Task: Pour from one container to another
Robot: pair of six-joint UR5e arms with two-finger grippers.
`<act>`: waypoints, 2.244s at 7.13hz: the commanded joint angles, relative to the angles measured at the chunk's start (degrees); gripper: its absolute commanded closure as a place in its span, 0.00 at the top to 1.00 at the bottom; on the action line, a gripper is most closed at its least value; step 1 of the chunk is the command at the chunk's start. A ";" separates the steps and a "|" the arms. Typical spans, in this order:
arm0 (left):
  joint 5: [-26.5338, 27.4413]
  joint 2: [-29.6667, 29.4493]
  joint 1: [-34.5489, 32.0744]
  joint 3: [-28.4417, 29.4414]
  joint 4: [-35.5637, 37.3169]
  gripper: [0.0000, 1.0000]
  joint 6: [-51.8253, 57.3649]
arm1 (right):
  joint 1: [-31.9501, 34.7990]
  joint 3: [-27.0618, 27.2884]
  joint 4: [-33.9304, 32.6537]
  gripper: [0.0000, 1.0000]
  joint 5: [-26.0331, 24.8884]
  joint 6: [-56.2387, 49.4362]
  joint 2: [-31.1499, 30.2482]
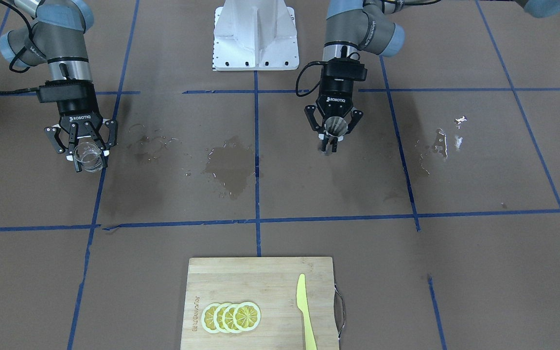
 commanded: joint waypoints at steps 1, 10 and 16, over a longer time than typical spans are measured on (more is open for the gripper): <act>-6.43 -4.53 0.16 2.19 -7.23 0.00 11.50 | 1.96 0.96 -0.18 0.00 4.06 -3.14 4.60; -24.96 -11.23 -2.11 7.65 -10.76 0.00 23.80 | 3.12 8.92 -26.22 0.00 14.63 -26.05 18.77; -31.41 -15.45 -4.23 15.91 -19.46 0.00 26.65 | 0.30 9.83 -30.85 0.00 14.19 -34.94 20.80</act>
